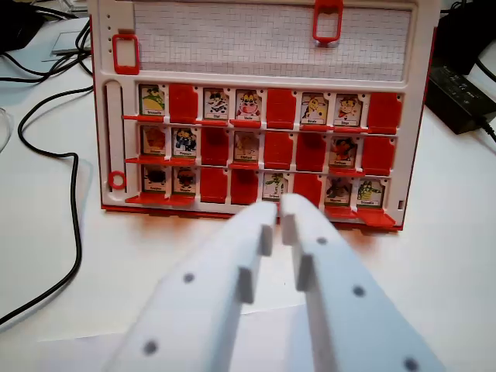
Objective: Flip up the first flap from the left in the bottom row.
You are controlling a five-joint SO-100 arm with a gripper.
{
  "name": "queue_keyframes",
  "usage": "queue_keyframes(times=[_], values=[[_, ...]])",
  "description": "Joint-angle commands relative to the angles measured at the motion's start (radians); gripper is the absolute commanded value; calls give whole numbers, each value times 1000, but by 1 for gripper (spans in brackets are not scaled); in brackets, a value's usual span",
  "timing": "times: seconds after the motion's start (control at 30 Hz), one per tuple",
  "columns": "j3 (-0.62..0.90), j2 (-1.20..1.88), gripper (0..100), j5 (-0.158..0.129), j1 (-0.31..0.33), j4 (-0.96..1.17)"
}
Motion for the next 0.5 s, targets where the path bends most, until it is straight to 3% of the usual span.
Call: queue_keyframes(times=[0.0, 0.47], values=[[-48, 0, 0, -5, -15, -26], [15, 0, 0, -6, -29, -23]])
